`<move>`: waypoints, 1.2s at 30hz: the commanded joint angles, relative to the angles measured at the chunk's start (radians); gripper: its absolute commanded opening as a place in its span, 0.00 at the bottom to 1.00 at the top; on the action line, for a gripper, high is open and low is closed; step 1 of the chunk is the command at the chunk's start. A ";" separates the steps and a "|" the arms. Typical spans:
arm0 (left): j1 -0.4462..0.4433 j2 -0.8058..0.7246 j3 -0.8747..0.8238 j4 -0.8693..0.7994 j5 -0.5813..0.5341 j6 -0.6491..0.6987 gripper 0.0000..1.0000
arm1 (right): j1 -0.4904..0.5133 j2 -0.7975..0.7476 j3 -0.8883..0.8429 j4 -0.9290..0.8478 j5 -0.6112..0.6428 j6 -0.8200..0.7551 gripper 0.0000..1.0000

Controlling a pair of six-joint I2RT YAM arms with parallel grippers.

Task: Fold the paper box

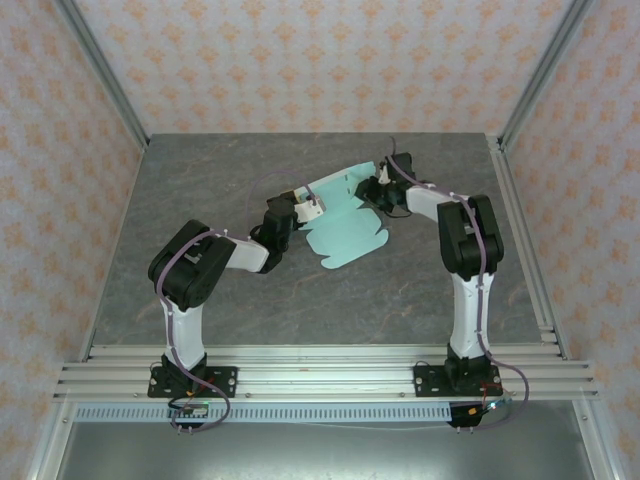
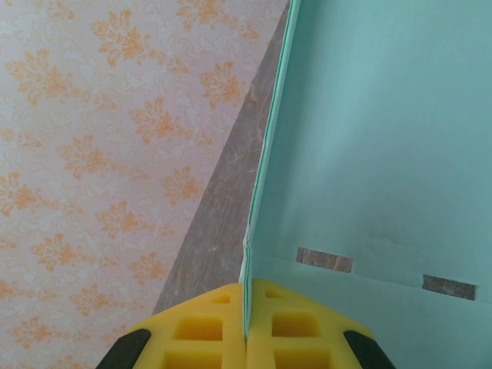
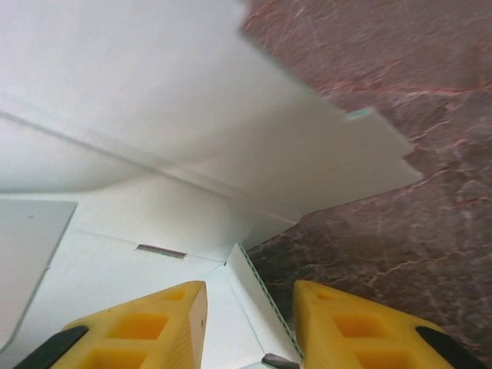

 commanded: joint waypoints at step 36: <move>-0.017 0.024 0.038 -0.020 -0.041 -0.021 0.00 | 0.105 -0.101 -0.086 0.084 0.027 -0.025 0.29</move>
